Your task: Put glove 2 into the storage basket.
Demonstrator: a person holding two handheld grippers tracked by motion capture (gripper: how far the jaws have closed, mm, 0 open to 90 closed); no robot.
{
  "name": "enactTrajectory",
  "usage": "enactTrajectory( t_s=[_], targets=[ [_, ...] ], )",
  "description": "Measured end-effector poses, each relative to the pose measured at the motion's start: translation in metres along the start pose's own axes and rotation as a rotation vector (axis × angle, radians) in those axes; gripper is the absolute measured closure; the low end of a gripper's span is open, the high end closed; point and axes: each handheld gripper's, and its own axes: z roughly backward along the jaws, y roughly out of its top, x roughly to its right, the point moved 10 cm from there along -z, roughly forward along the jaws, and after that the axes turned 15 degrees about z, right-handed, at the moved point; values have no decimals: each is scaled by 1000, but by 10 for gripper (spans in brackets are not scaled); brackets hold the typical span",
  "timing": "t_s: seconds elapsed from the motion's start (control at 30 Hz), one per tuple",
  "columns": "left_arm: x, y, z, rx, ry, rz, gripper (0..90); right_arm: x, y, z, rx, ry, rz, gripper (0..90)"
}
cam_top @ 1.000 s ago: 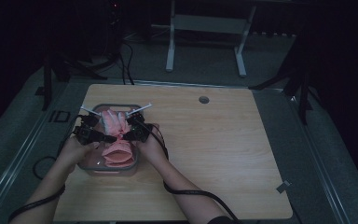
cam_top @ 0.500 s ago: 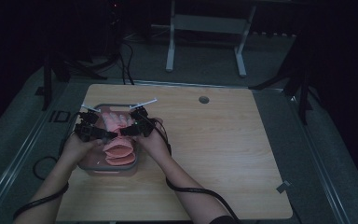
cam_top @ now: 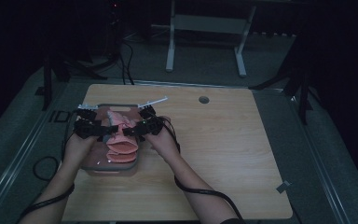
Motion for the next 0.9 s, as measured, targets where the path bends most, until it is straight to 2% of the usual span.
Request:
enactTrajectory(
  t_s=[0.07, 0.1, 0.13, 0.17, 0.2, 0.27, 0.3, 0.33, 0.43, 0.5, 0.73, 0.87, 0.9],
  targets=[
    [6, 0, 5, 15, -34, -5, 70, 2, -2, 4, 4, 6, 1, 237],
    [6, 0, 5, 15, -34, -5, 39, 2, -2, 4, 4, 6, 1, 237],
    [6, 0, 5, 15, -34, -5, 39, 3, -2, 5, 5, 8, 1, 237],
    [14, 0, 13, 27, -69, -9, 30, 4, -4, 8, 10, 16, 3, 234],
    [18, 0, 17, 36, -81, -17, 30, 3, -4, 9, 11, 20, 3, 231],
    [26, 1, 23, 51, -84, -42, 30, 3, -6, 14, 11, 22, 14, 229],
    [26, 1, 23, 51, -84, -42, 31, 3, -6, 16, 15, 24, 17, 230],
    [37, 0, 29, 56, -101, -53, 35, 2, -7, 19, 14, 29, 23, 228],
    [55, -3, 34, 63, -124, -80, 42, 3, -9, 26, 16, 28, 31, 211],
    [67, -6, 35, 61, -155, -90, 42, 4, -11, 30, 21, 24, 32, 202],
    [106, -20, 33, 41, -217, -163, 49, 11, -22, 45, 17, 3, 45, 185],
    [133, -32, 30, 19, -279, -207, 50, 18, -33, 55, 16, -13, 48, 185],
    [133, -32, 30, 19, -279, -207, 52, 19, -36, 57, 16, -17, 49, 185]
  ],
)
